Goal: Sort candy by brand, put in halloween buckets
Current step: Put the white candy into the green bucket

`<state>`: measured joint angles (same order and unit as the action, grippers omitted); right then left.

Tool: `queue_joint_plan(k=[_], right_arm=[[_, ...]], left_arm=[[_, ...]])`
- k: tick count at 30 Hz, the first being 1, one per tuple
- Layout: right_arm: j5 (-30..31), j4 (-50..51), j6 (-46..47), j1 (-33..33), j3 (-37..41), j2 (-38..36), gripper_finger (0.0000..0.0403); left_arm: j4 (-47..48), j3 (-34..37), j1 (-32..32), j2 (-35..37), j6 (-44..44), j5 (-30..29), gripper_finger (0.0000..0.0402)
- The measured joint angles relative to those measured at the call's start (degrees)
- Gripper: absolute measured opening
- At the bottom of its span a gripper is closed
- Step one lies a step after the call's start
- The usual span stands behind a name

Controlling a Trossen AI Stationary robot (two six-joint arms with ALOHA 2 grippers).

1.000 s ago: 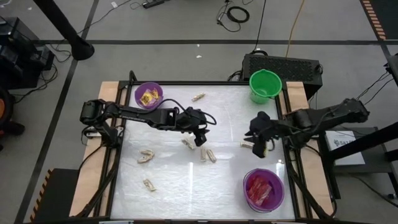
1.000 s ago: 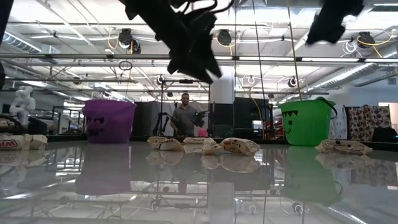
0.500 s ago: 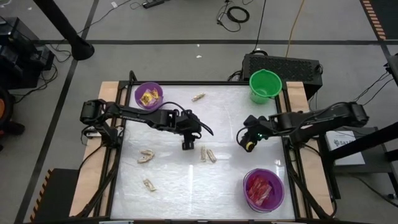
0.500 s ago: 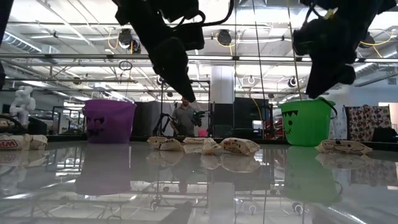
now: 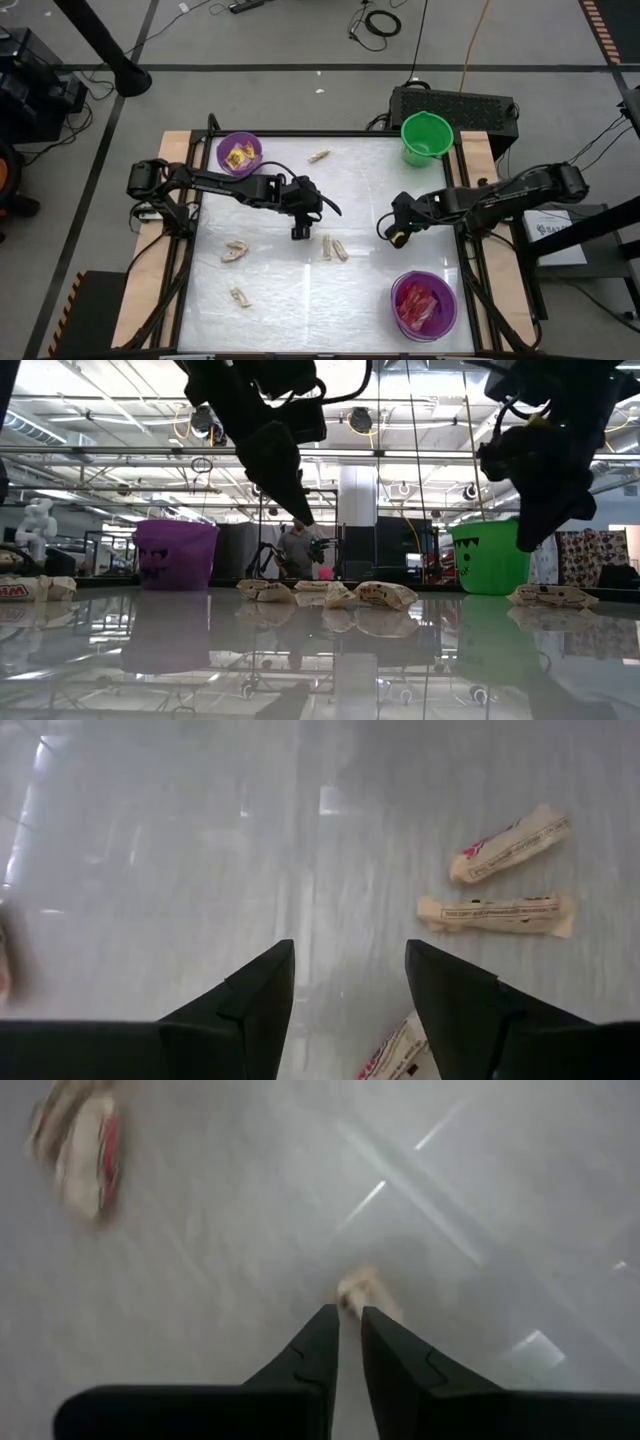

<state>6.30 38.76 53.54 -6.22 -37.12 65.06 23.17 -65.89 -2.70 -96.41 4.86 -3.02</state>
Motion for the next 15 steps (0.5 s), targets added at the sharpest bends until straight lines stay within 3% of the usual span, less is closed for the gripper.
queue_joint_plan(k=[10,15], right_arm=[[-1.89,0.99,-6.27,-3.82,0.07,0.0,0.0107],[1.9,2.44,-5.73,-6.8,0.07,0.0,0.0139]], left_arm=[[-9.89,0.0,0.09,-3.27,0.45,3.22,0.02],[-17.08,-0.01,1.37,-8.42,2.02,4.46,0.02]])
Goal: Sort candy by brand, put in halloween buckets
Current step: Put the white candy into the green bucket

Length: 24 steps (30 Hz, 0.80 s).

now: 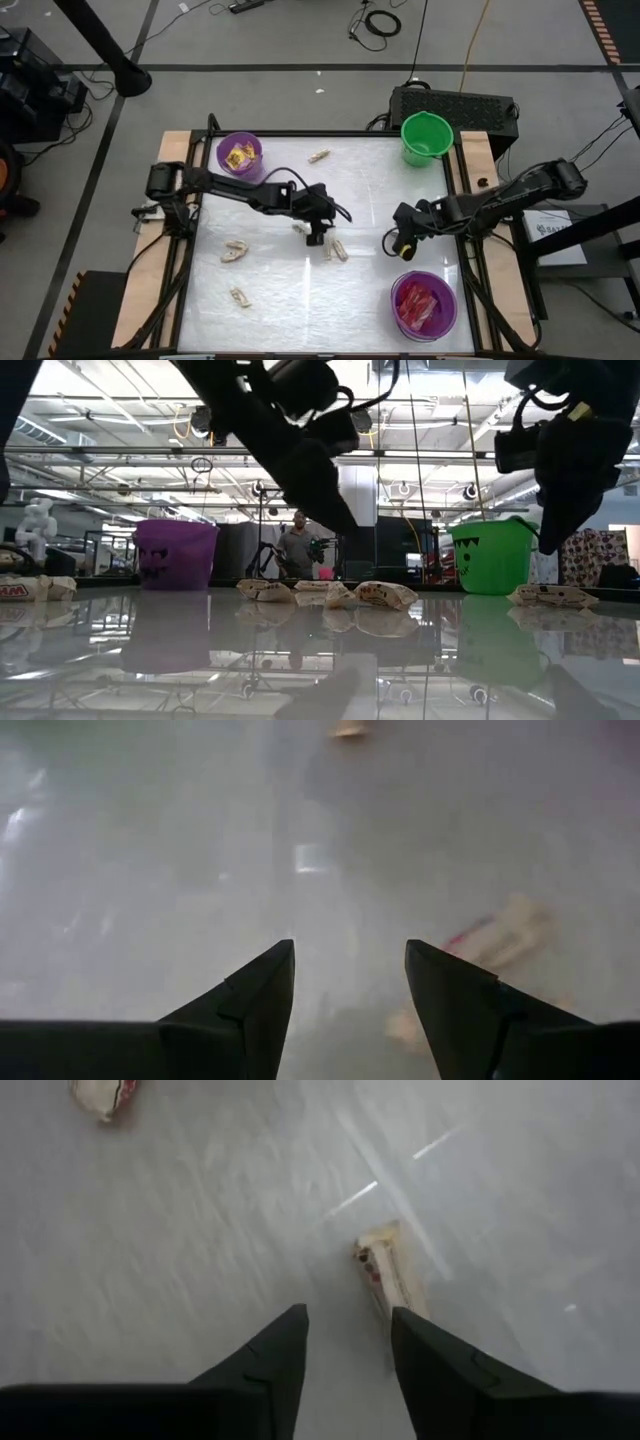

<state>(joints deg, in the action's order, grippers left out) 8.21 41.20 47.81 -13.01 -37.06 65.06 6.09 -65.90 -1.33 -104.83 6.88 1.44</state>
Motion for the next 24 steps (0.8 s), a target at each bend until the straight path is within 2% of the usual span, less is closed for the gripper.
queue_joint_plan(k=[7,15,19,24], right_arm=[[0.92,-1.62,1.72,-2.7,0.0,0.0,0.0153],[1.05,-2.08,4.76,-4.59,0.0,0.0,0.0153],[1.03,-2.09,5.09,-4.89,0.0,0.0,0.0153],[1.06,-2.9,5.74,-4.88,0.0,0.02,0.0153]], left_arm=[[-9.66,0.02,2.27,-6.29,2.57,9.19,0.02],[-11.27,-0.01,3.41,-7.33,4.03,11.14,0.02],[-10.18,-0.3,3.63,-9.88,4.94,14.17,0.02],[-5.93,-0.62,3.74,-13.96,3.85,10.37,0.0167]])
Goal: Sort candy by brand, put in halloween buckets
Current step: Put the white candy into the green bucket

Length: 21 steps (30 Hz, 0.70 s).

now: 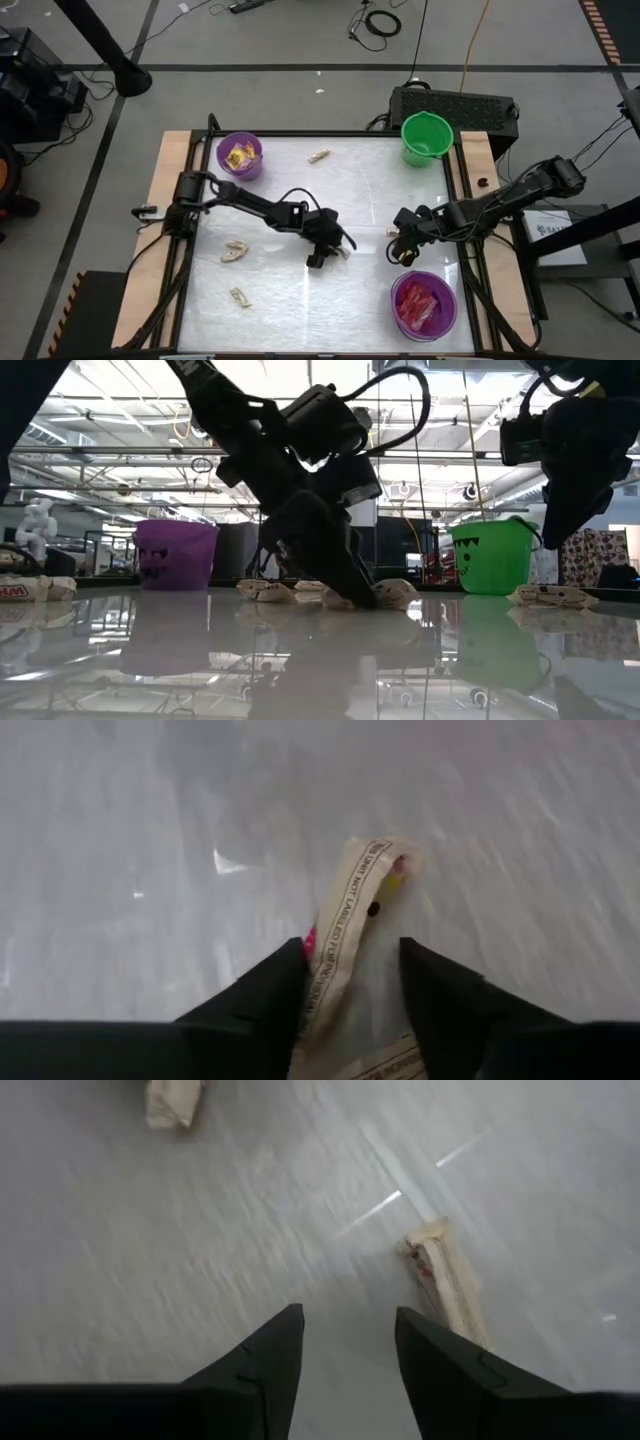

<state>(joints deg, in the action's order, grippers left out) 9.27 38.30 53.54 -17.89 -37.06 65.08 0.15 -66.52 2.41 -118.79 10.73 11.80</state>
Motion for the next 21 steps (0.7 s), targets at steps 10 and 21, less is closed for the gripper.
queue_joint_plan(k=[10,21], right_arm=[[0.9,-0.65,-0.07,0.0,0.0,0.0,0.0153],[1.69,-0.67,-0.73,0.04,0.0,0.0,0.0153]], left_arm=[[4.19,-2.09,0.07,4.62,-1.17,-0.09,0.0018],[11.99,-3.0,-3.03,18.81,6.18,-15.62,0.0011]])
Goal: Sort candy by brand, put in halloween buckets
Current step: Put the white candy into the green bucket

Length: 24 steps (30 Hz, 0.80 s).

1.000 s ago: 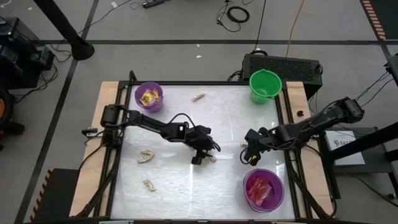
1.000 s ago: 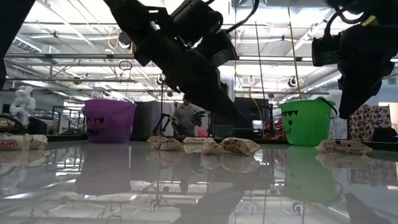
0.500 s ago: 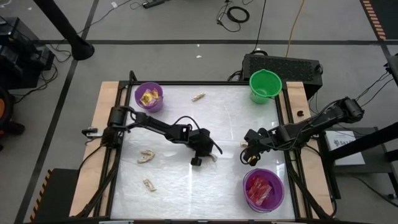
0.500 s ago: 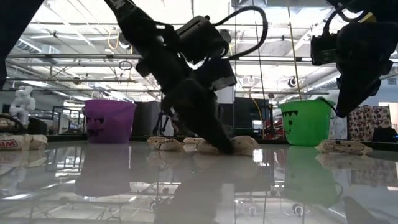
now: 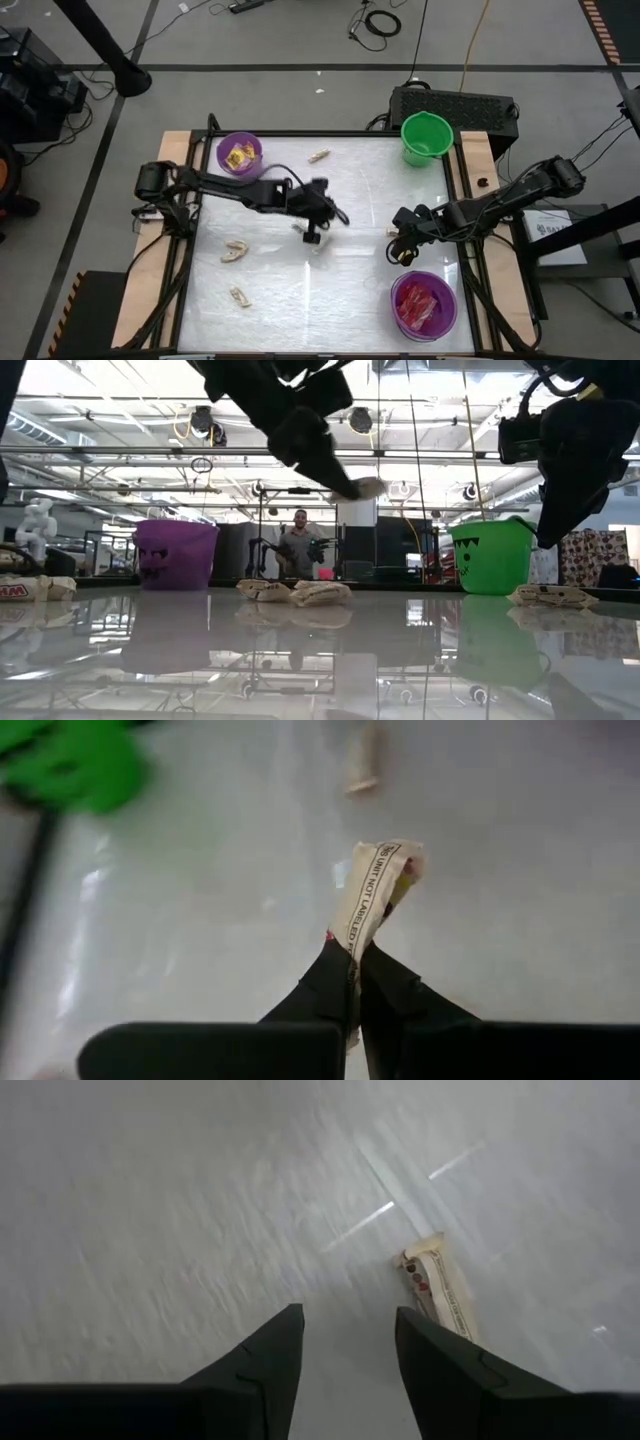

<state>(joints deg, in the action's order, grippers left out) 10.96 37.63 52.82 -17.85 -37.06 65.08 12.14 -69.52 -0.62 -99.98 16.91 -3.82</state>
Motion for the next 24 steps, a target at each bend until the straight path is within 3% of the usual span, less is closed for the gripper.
queue_joint_plan(k=[5,14,18,24], right_arm=[[1.16,-0.05,2.14,0.71,0.0,-0.04,0.0153],[0.77,-2.41,11.27,1.22,-0.01,-4.19,0.0153],[0.74,-5.45,12.52,1.14,-0.02,-7.46,0.0153],[0.98,-8.16,13.41,0.98,-0.04,-11.8,0.0153]], left_arm=[[-0.56,0.09,-3.66,3.35,-0.26,-2.79,0.001],[-27.5,-0.4,-9.87,-0.21,-9.48,-2.28,0.0009],[-29.37,-8.04,-11.79,-7.48,-13.03,1.55,0.0009],[-21.96,-27.96,-13.0,-22.09,-13.68,6.81,0.0008]])
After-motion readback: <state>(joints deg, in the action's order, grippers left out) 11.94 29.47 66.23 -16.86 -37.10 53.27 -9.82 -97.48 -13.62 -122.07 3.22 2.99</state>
